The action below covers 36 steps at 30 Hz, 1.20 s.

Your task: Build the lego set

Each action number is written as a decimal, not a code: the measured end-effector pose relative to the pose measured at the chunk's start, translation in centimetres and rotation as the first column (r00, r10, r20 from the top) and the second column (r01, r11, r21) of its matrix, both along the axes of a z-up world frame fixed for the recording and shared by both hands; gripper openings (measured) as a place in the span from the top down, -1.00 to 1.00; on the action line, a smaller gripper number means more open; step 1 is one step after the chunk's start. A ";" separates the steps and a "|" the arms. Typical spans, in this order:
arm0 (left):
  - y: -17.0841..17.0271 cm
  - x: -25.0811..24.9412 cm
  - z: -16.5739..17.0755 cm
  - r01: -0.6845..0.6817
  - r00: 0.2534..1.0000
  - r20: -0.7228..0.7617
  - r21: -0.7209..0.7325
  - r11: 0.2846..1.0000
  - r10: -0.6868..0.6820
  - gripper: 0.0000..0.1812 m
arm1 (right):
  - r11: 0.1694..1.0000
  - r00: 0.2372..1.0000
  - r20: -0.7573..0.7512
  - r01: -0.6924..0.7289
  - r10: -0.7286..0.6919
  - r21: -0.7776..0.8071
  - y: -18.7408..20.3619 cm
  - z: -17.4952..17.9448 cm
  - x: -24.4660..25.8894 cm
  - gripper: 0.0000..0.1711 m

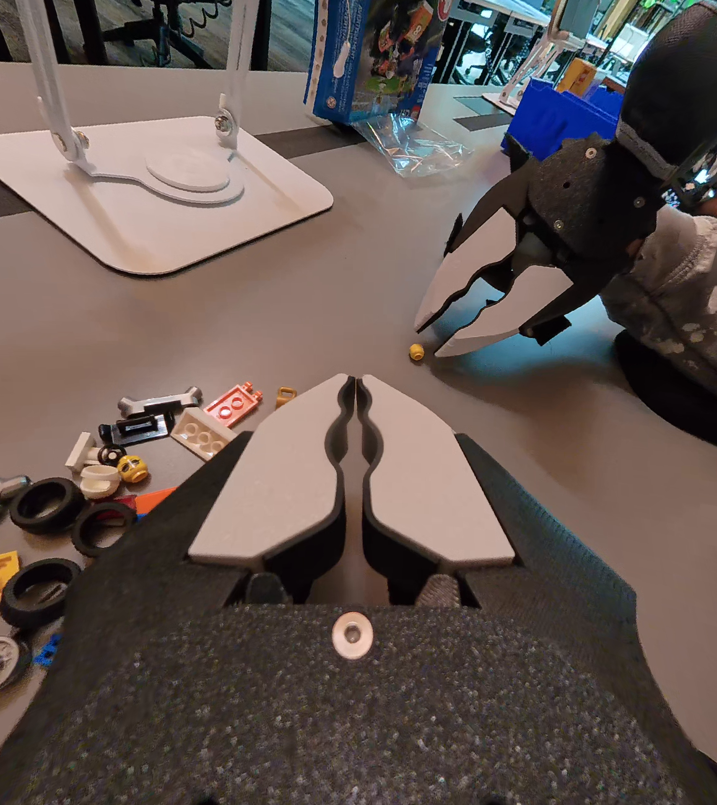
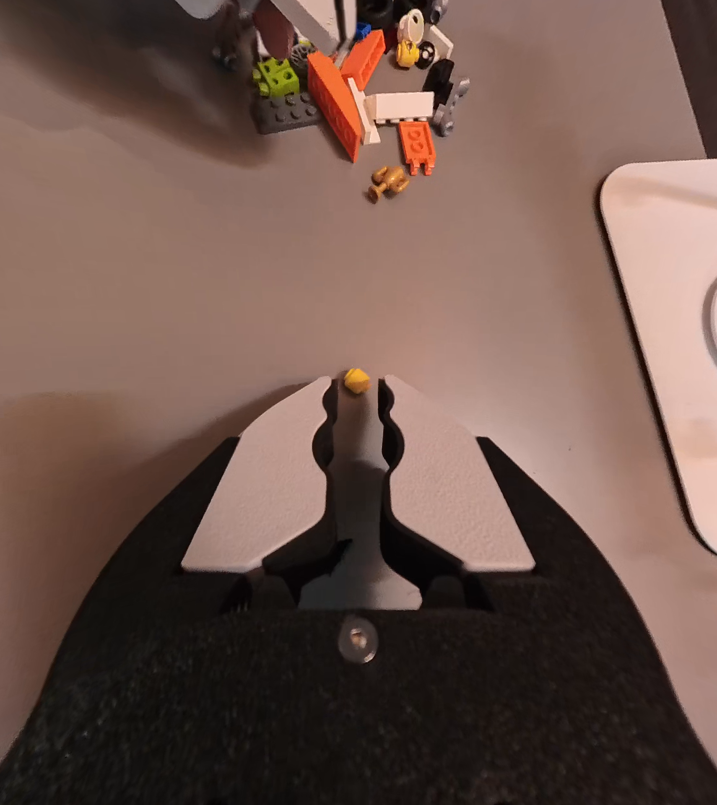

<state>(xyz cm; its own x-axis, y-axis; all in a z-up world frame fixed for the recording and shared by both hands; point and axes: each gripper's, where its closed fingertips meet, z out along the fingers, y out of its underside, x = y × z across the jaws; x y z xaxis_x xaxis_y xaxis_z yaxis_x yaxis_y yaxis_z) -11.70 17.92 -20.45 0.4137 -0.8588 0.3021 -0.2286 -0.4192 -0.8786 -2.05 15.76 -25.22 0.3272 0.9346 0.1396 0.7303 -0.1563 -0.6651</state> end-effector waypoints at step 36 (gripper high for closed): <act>4.6 -6.0 3.0 -0.243 0.967 -0.035 0.149 0.958 0.251 1.00 | 1.000 0.980 0.196 0.019 -0.023 0.023 0.8 -1.0 2.6 0.84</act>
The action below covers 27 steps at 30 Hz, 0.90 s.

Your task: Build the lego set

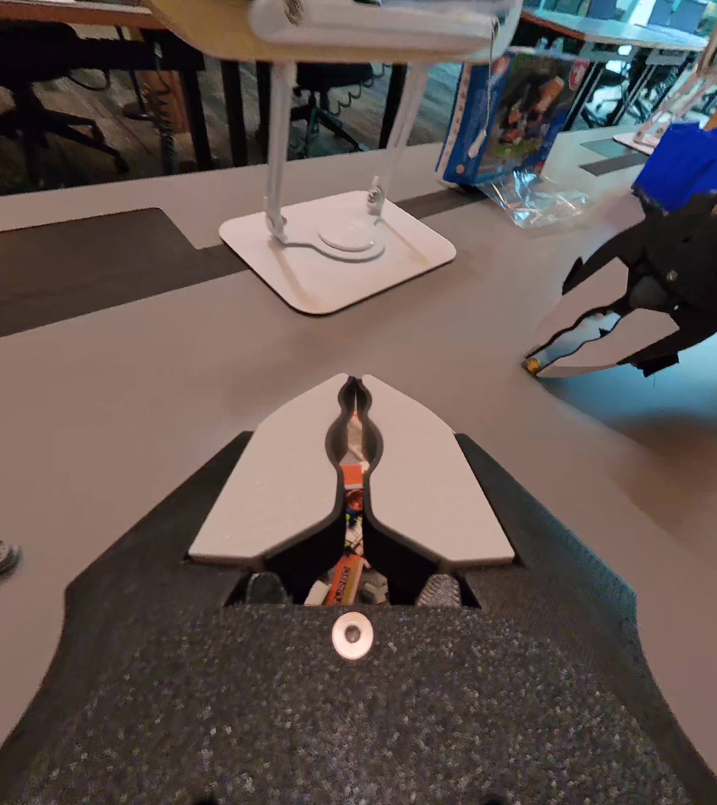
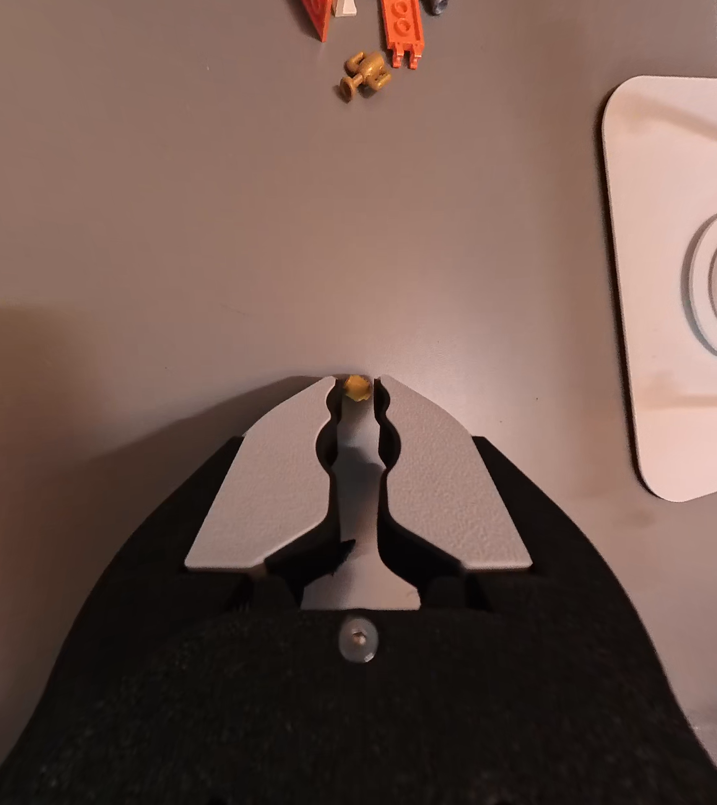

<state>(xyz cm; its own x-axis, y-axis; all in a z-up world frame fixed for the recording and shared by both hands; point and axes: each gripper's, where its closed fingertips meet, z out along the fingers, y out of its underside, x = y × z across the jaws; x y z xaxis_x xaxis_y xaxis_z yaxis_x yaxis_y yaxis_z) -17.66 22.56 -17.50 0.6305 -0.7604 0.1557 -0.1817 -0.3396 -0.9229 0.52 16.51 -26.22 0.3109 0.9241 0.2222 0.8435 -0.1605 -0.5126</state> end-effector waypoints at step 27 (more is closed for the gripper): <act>0.5 -2.8 -2.9 -0.061 0.971 -0.228 0.066 0.996 0.075 0.94 | 0.884 0.741 -0.604 0.452 -0.295 0.123 0.2 7.3 1.8 0.65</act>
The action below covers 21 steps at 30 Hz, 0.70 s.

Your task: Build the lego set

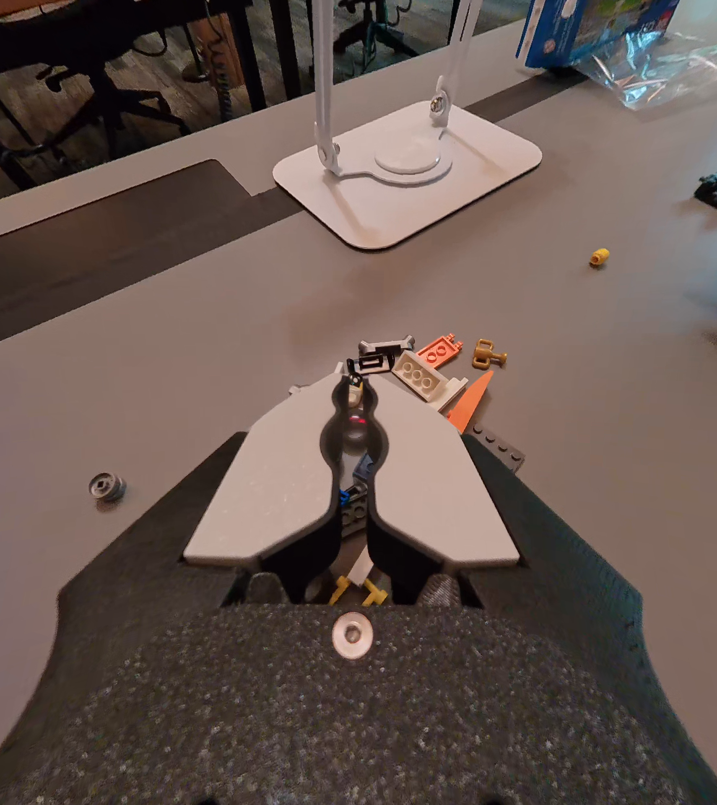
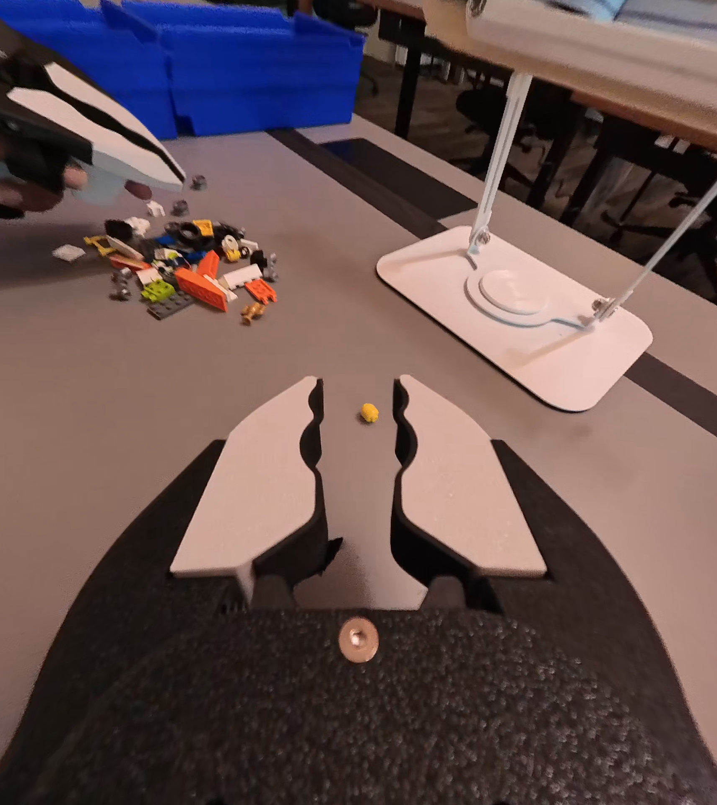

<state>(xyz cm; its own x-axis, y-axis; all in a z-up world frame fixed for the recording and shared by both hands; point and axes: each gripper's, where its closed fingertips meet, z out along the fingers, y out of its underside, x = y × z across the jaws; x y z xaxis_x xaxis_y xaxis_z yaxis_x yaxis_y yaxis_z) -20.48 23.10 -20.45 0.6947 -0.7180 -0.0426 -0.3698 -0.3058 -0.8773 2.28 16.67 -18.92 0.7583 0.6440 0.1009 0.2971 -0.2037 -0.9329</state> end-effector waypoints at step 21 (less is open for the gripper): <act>-1.2 2.0 0.4 0.058 0.998 -0.005 0.051 0.997 -0.058 0.96 | 0.899 0.837 0.374 -0.276 0.399 -0.341 4.9 -4.6 1.0 0.68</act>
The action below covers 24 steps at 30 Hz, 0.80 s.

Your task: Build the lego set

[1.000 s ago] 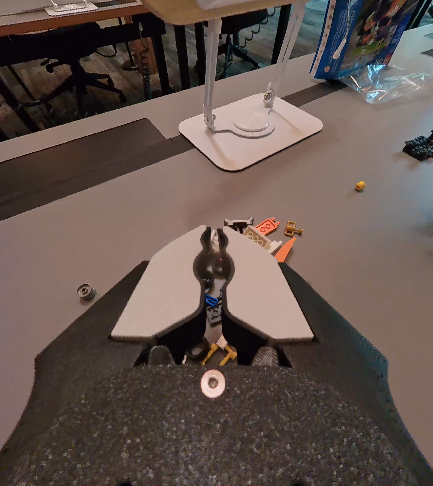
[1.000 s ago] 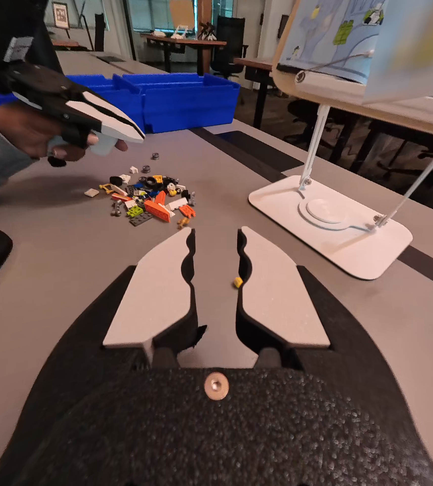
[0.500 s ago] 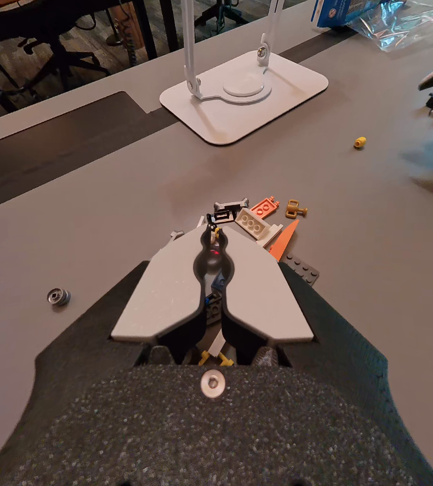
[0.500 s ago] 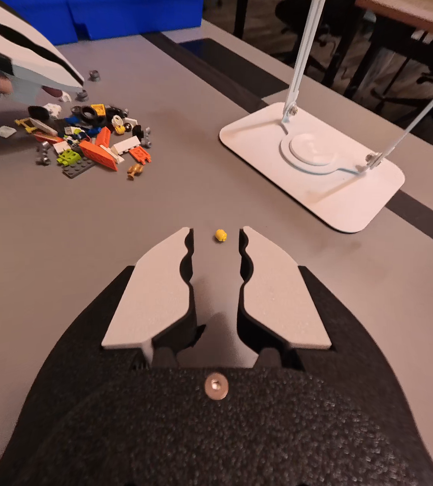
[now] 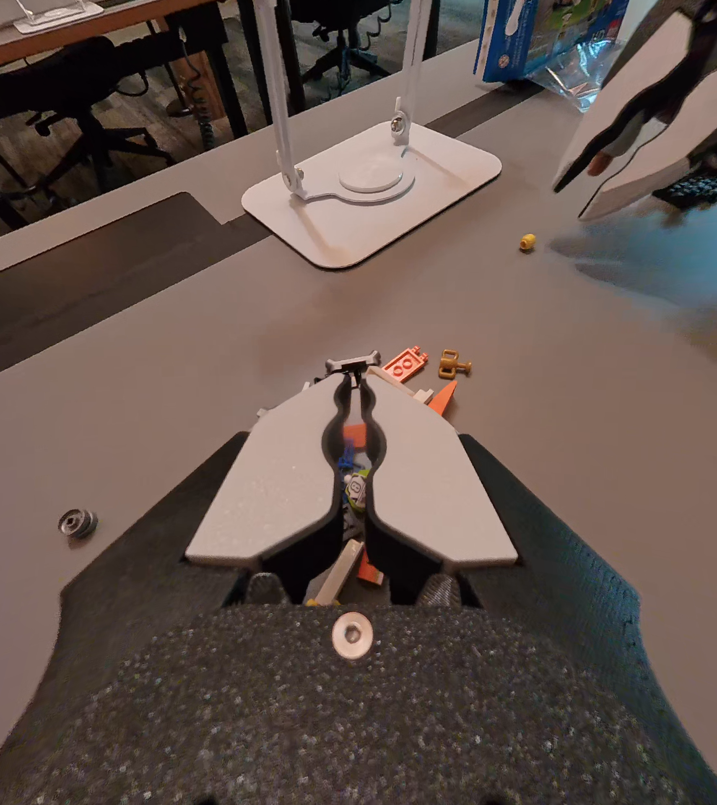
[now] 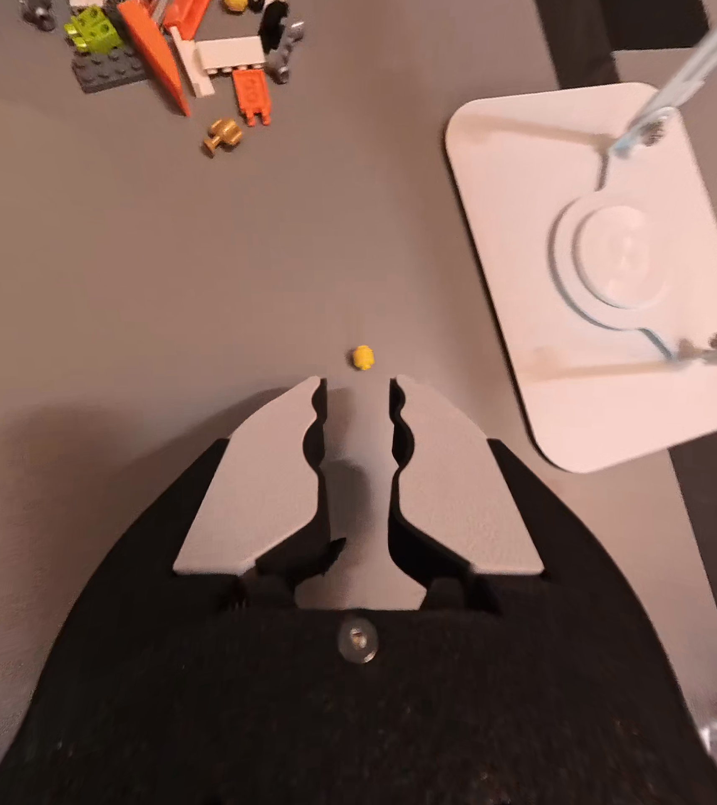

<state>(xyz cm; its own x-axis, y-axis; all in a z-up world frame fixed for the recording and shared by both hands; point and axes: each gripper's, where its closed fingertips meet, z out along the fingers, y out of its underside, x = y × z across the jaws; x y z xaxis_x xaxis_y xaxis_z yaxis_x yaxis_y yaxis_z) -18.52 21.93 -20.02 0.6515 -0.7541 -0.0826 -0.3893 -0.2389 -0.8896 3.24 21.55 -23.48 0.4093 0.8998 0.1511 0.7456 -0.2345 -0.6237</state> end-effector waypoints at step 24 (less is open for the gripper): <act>-7.4 11.2 0.5 0.375 0.924 0.119 -0.115 0.920 -0.362 0.94 | 0.938 0.936 0.153 -0.334 0.318 0.090 -6.8 1.5 -3.4 0.88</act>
